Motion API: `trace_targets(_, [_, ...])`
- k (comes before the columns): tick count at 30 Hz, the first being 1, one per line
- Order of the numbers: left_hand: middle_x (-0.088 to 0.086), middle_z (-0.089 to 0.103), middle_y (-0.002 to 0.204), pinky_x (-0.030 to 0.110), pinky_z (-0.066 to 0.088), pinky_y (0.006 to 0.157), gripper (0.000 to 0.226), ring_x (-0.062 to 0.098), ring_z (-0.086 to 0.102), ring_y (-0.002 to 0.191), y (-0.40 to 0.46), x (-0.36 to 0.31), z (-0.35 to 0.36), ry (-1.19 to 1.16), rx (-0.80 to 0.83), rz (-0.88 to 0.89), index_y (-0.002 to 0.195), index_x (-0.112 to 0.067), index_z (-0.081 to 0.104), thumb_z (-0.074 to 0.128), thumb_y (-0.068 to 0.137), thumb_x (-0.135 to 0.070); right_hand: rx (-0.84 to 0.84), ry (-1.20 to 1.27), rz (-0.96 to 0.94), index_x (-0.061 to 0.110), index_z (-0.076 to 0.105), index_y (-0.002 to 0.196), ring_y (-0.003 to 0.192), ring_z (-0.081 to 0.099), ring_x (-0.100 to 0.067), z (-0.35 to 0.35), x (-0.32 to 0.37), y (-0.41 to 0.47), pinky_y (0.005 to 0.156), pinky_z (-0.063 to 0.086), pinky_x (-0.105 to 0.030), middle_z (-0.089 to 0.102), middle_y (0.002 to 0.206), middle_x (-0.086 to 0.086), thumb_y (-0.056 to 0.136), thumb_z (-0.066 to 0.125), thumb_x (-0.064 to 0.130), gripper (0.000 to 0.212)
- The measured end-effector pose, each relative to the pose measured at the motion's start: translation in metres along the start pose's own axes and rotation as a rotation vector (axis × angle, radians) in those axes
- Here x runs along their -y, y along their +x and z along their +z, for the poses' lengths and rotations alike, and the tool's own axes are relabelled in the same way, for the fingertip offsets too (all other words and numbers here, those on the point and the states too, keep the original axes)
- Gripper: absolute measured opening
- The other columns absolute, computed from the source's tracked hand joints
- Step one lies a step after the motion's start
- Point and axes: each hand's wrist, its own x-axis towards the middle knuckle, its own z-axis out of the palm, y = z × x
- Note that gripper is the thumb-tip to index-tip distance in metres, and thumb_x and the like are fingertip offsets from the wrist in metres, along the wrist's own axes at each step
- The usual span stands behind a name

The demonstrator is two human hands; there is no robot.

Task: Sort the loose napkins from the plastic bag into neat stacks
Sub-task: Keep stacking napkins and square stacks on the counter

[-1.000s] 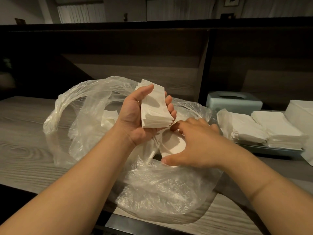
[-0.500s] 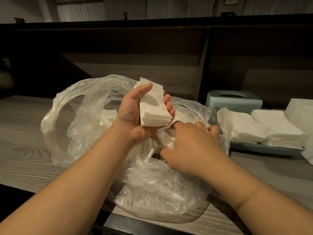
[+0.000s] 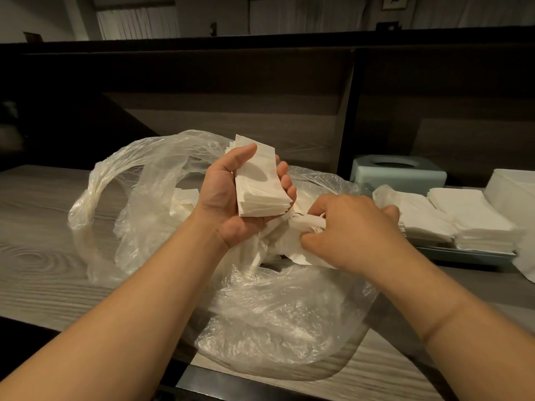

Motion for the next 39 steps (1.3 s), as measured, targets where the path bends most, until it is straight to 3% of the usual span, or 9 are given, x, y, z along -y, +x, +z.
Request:
trace_targets(8, [0.012,0.066,0.101,0.041,0.058,0.077,0.058,0.024,0.064,0.080,0.000,0.000,0.000,-0.017,0.001,-0.005,0.131,-0.008,0.060,0.071,0.079,-0.031,-0.089,0.155,0.006,0.031,0.055,0.079,0.075,0.052,-0.014,-0.011,-0.004,0.003,0.090,0.045,-0.045,0.058,0.076,0.012,0.092,0.057,0.034,0.014])
trace_targets(16, [0.012,0.066,0.102,0.040,0.059,0.078,0.057,0.025,0.063,0.080,0.000,0.000,0.000,-0.023,-0.005,-0.005,0.130,-0.007,0.060,0.071,0.079,-0.031,-0.243,0.295,-0.036,0.032,0.062,0.091,0.084,0.058,-0.017,-0.012,-0.008,0.004,0.085,0.053,-0.044,0.061,0.083,0.012,0.095,0.061,0.033,0.004])
trace_targets(25, [0.010,0.065,0.103,0.041,0.056,0.079,0.053,0.025,0.063,0.080,0.001,-0.001,-0.002,-0.032,0.007,-0.005,0.126,-0.008,0.060,0.071,0.081,-0.032,-0.195,0.678,0.003,0.026,0.073,0.091,0.082,0.066,-0.014,-0.019,-0.010,0.006,0.072,0.057,-0.036,0.070,0.087,0.007,0.094,0.063,0.024,0.010])
trace_targets(29, [0.011,0.064,0.102,0.041,0.058,0.073,0.050,0.025,0.064,0.077,0.000,-0.002,-0.002,-0.059,-0.014,0.009,0.124,-0.006,0.060,0.069,0.082,-0.032,-0.153,0.998,0.127,0.007,0.067,0.080,0.072,0.059,-0.022,-0.023,-0.011,0.008,0.063,0.047,-0.036,0.063,0.075,-0.008,0.087,0.062,0.017,0.014])
trace_targets(33, [0.010,0.065,0.102,0.040,0.058,0.079,0.046,0.025,0.066,0.081,-0.001,-0.002,0.000,-0.077,-0.053,0.030,0.121,-0.006,0.061,0.068,0.084,-0.032,0.065,1.731,0.134,0.022,0.073,0.048,0.059,0.068,-0.013,-0.031,-0.019,0.006,0.052,0.054,-0.024,0.067,0.059,0.005,0.084,0.068,0.024,0.036])
trace_targets(34, [0.010,0.067,0.104,0.041,0.058,0.086,0.043,0.026,0.069,0.088,-0.001,-0.002,0.001,-0.060,-0.067,0.036,0.120,-0.006,0.062,0.067,0.086,-0.033,0.129,1.862,0.073,0.022,0.073,0.045,0.054,0.069,-0.010,-0.028,-0.024,0.008,0.047,0.054,-0.023,0.069,0.058,0.005,0.069,0.078,0.029,0.025])
trace_targets(35, [0.011,0.069,0.110,0.042,0.055,0.095,0.042,0.027,0.070,0.099,-0.002,-0.002,0.002,-0.028,-0.077,0.040,0.120,-0.007,0.063,0.067,0.087,-0.034,0.162,1.947,0.054,0.022,0.076,0.048,0.055,0.070,-0.010,-0.026,-0.025,0.008,0.048,0.056,-0.024,0.071,0.061,0.004,0.047,0.090,0.029,0.016])
trace_targets(37, [0.012,0.071,0.122,0.049,0.053,0.100,0.048,0.033,0.069,0.113,-0.003,-0.001,0.003,0.078,-0.099,0.047,0.123,-0.011,0.065,0.068,0.082,-0.034,0.200,2.014,0.008,0.023,0.081,0.064,0.068,0.075,-0.016,-0.017,-0.029,0.012,0.057,0.061,-0.031,0.076,0.074,0.001,0.018,0.098,0.031,0.050])
trace_targets(39, [0.011,0.073,0.119,0.052,0.054,0.096,0.052,0.036,0.069,0.111,-0.003,0.000,0.003,0.175,-0.122,0.048,0.127,-0.015,0.065,0.069,0.080,-0.037,0.249,2.002,-0.005,0.022,0.082,0.091,0.087,0.074,-0.023,-0.011,-0.030,0.012,0.071,0.062,-0.038,0.078,0.092,-0.003,0.049,0.088,0.034,0.045])
